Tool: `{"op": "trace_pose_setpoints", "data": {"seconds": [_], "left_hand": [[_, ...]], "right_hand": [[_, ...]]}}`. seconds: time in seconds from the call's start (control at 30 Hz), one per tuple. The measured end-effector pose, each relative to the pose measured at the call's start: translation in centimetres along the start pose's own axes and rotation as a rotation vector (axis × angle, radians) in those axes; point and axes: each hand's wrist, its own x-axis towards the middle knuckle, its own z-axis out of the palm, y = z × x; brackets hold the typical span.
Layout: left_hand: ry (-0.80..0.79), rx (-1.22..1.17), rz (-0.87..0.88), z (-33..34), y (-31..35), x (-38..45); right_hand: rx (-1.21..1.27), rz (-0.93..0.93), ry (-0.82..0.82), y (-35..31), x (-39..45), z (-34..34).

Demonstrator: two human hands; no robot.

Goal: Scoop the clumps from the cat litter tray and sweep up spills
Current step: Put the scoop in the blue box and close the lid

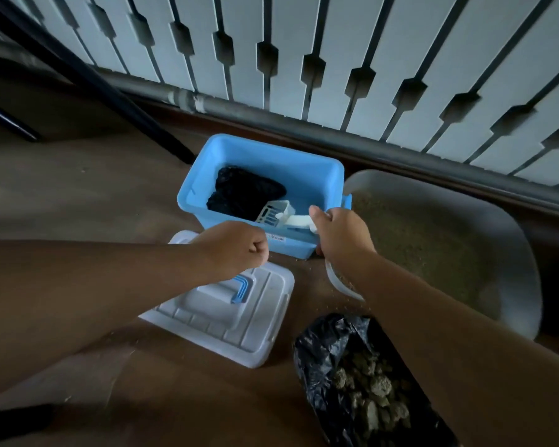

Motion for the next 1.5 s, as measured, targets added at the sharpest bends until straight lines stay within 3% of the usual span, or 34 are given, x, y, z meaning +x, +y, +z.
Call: {"op": "trace_pose_setpoints", "data": {"seconds": [0.1, 0.2, 0.27, 0.33, 0.4, 0.5, 0.57, 0.67, 0.9, 1.1, 1.2, 1.37, 1.5], "left_hand": [[-0.101, 0.115, -0.048, 0.7, -1.1, 0.2], [-0.309, 0.395, -0.051, 1.6, -1.9, -0.3], [-0.381, 0.586, -0.038, 2.4, -2.7, -1.0], [-0.395, 0.662, -0.032, 3.1, -3.5, -1.5], [-0.409, 0.660, -0.042, 3.7, -4.2, -1.7], [-0.417, 0.660, -0.058, 4.6, -4.5, -1.8], [-0.398, 0.671, -0.070, 5.0, -4.4, -1.6], [-0.380, 0.657, -0.098, 5.2, -4.2, -1.3], [-0.384, 0.606, -0.104, 5.2, -4.9, -1.5], [-0.387, 0.601, -0.040, 6.0, -4.5, -2.7], [-0.373, 0.597, 0.021, 6.3, -4.5, -2.9], [-0.404, 0.412, 0.019, 6.5, -5.1, -3.5], [-0.183, 0.515, 0.079, 5.9, -5.7, -3.3]], "right_hand": [[-0.474, -0.082, 0.119, -0.4, -0.7, 0.5], [-0.973, -0.380, 0.337, 0.0, -1.9, 1.3], [-0.965, -0.710, 0.366, 0.3, -3.2, 2.0], [-0.849, -0.876, 0.133, 1.0, -4.7, 3.8], [-0.699, -0.596, -0.171, 2.2, -5.8, 6.0], [-0.453, 0.009, -0.393, 4.4, -4.4, 9.0], [-0.250, 0.247, -0.402, 5.3, -2.6, 10.6], [0.013, 0.472, -0.276, 5.7, -1.9, 12.2], [0.288, 0.605, -0.196, 5.8, -1.9, 12.4], [0.164, 0.638, -0.188, 5.0, -3.1, 13.5], [0.002, 0.554, -0.142, 5.3, -3.8, 13.9], [-0.137, 0.476, -0.089, 5.2, -5.0, 13.5], [-0.218, 0.454, -0.109, 5.0, -4.8, 13.5]]}}
